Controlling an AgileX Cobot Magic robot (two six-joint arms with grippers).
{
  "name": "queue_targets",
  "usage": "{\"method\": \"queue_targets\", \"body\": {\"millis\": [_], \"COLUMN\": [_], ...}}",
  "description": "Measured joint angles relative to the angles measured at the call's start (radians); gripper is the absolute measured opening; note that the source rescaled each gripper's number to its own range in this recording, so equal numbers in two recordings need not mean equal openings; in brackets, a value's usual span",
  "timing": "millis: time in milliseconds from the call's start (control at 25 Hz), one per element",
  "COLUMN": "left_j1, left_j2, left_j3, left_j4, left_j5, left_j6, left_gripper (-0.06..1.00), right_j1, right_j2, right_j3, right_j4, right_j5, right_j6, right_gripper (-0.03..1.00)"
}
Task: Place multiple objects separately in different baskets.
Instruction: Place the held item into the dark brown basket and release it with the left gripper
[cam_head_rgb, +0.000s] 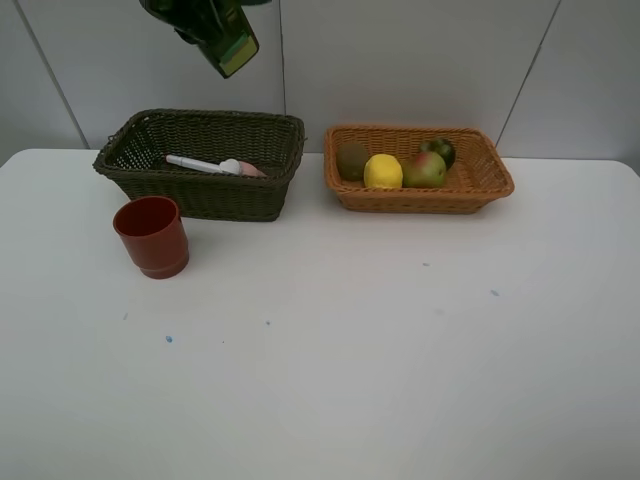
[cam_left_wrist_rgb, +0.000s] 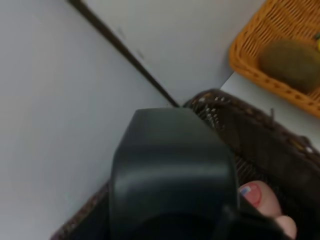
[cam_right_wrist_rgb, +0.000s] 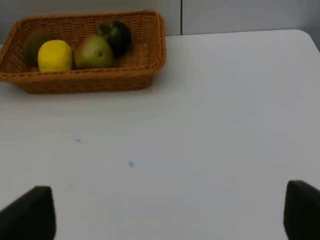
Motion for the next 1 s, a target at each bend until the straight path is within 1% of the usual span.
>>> {"method": "queue_targets", "body": {"millis": [80, 360, 720, 1000], "left_j1": [0.019, 0.063, 0.108, 0.123], "left_j2": [0.051, 0.19, 0.283, 0.305], "left_j3": [0.0, 0.0, 0.0, 0.0], "left_j4": [0.006, 0.011, 0.003, -0.003], "left_j5": [-0.005, -0.007, -0.015, -0.021], "left_j6": [-0.024, -0.051, -0.206, -0.221], "left_gripper": [0.43, 0.43, 0.43, 0.43], "right_j1": [0.0, 0.0, 0.0, 0.0], "right_j2": [0.0, 0.0, 0.0, 0.0], "right_j3": [0.0, 0.0, 0.0, 0.0], "right_j4": [0.0, 0.0, 0.0, 0.0], "right_j5": [0.0, 0.0, 0.0, 0.0], "right_j6": [0.0, 0.0, 0.0, 0.0], "right_gripper": [1.0, 1.0, 1.0, 1.0]}}
